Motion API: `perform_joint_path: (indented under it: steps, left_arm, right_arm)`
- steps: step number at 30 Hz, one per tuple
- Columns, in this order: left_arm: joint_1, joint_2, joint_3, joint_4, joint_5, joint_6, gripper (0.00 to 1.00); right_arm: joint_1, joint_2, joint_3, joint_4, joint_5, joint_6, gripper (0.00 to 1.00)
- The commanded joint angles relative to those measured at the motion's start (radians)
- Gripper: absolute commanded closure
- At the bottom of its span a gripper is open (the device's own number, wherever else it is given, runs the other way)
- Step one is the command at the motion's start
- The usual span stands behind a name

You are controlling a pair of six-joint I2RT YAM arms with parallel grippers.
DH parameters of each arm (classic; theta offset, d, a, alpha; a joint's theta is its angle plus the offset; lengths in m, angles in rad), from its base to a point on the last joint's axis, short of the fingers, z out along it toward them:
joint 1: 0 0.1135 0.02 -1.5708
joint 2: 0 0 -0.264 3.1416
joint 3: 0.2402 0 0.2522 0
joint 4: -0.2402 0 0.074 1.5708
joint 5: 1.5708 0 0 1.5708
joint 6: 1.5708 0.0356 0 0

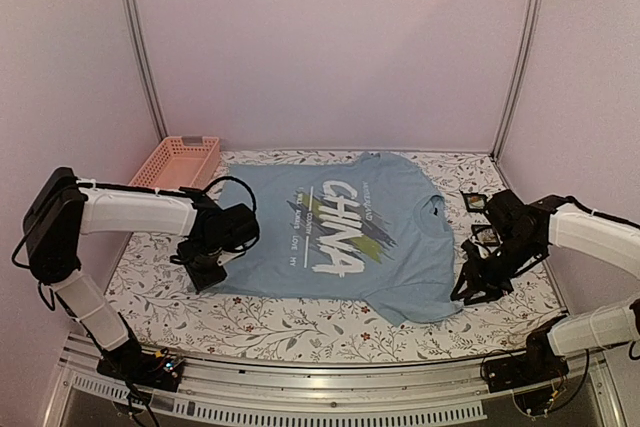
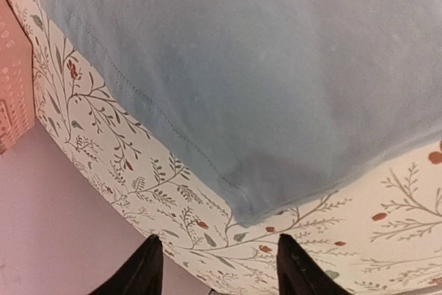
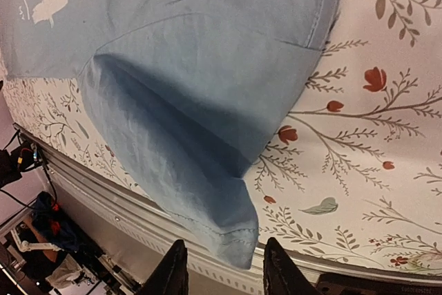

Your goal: Pin the brooch onto the clothing

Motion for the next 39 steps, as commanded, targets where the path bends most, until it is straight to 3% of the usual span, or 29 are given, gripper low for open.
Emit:
perform_joint_path:
  steps: [1,5,8,13,16,20,25,28,34,37,39]
  left_arm:
    - [-0.016,0.023,0.006,-0.059,0.018,-0.045,0.36]
    - [-0.010,0.022,0.023,-0.077,-0.063,-0.090,0.28]
    - [0.011,0.016,0.055,-0.078,-0.129,-0.123,0.28]
    - [0.055,-0.022,0.090,-0.074,-0.201,-0.143,0.28]
    - [0.059,-0.046,0.089,-0.071,-0.209,-0.142,0.28]
    - [0.063,-0.062,0.068,-0.069,-0.209,-0.141,0.28]
    - [0.064,-0.066,0.059,-0.067,-0.209,-0.140,0.27]
    - [0.065,-0.063,0.061,-0.064,-0.207,-0.136,0.27]
    - [0.064,-0.072,0.060,-0.061,-0.198,-0.129,0.27]
    - [0.064,-0.083,0.058,-0.056,-0.195,-0.123,0.27]
    - [0.064,-0.084,0.057,-0.056,-0.194,-0.122,0.27]
  right_arm:
    - [0.004,0.021,0.062,0.053,0.148,0.031,0.59]
    - [0.018,0.028,0.216,0.035,0.357,0.043,0.60]
    - [0.183,0.029,0.288,0.093,0.498,0.071,0.68]
    - [0.551,0.140,0.257,0.319,0.323,0.013,0.81]
    - [0.673,0.287,0.291,0.277,0.403,-0.017,0.85]
    - [0.696,0.444,0.304,0.264,0.453,-0.018,0.84]
    - [0.697,0.497,0.293,0.283,0.500,-0.019,0.72]
    - [0.697,0.530,0.283,0.294,0.502,-0.029,0.71]
    - [0.700,0.583,0.243,0.291,0.495,-0.025,0.77]
    - [0.700,0.592,0.235,0.258,0.531,-0.022,0.94]
    - [0.706,0.583,0.243,0.257,0.440,-0.041,1.00]
